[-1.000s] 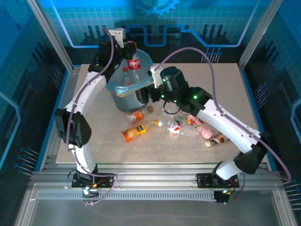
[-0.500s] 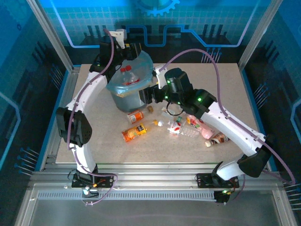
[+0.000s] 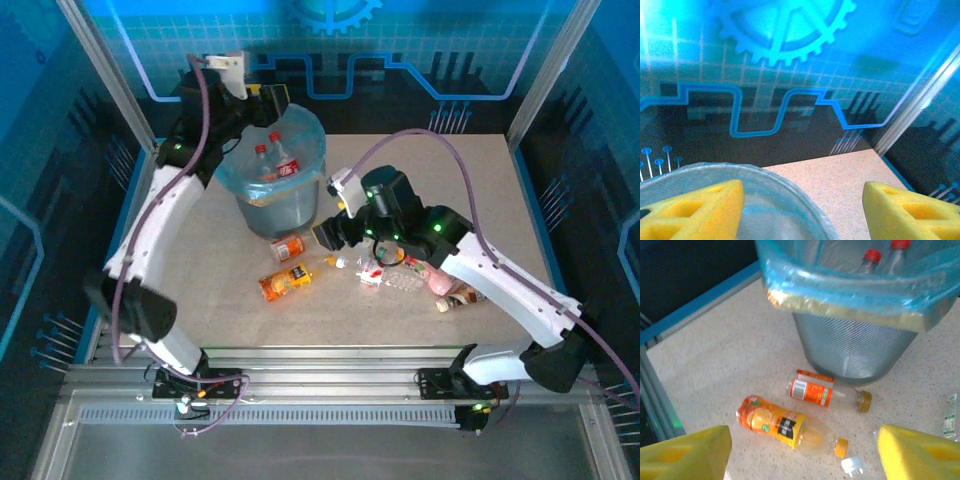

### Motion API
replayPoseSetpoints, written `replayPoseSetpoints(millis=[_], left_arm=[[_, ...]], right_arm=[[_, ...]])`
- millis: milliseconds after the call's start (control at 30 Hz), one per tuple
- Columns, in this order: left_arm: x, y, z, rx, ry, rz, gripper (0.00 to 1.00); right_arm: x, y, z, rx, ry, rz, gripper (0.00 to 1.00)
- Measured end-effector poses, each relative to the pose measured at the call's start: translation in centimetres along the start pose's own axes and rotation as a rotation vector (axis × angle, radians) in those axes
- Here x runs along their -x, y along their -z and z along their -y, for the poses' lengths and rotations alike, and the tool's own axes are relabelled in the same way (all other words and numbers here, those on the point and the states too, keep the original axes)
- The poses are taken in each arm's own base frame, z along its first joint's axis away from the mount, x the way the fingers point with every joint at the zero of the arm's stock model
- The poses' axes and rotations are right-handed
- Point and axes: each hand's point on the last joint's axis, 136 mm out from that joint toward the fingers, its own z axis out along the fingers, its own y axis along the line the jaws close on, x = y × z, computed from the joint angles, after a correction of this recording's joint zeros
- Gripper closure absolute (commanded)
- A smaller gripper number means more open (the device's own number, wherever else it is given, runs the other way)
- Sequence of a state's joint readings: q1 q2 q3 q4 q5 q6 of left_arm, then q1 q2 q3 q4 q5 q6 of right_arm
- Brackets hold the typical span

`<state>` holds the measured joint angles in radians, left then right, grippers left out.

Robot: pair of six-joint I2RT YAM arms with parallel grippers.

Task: Put the plastic bottles in the bin

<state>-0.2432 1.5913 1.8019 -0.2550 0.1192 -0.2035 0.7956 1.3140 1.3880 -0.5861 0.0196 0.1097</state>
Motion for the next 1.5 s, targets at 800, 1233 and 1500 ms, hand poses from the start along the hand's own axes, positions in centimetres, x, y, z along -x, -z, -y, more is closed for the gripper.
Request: replayPoseSetpoints(millis=[800, 1233, 1500], left_arm=[[-24.0, 16.8, 7.0, -0.261, -0.084, -0.481, 0.32], [-26.3, 17.1, 6.6, -0.257, 0.002, -0.507, 0.32], [-26.2, 17.1, 6.6, -0.253, 0.015, -0.503, 0.32]], right_arm=[[-20.6, -4.6, 6.0, -0.106, 0.458, -0.732, 0.15], [-27.2, -5.6, 10.1, -0.153, 0.327, -0.932, 0.14], [-29.4, -6.7, 9.4, -0.105, 0.263, -0.992, 0.29]])
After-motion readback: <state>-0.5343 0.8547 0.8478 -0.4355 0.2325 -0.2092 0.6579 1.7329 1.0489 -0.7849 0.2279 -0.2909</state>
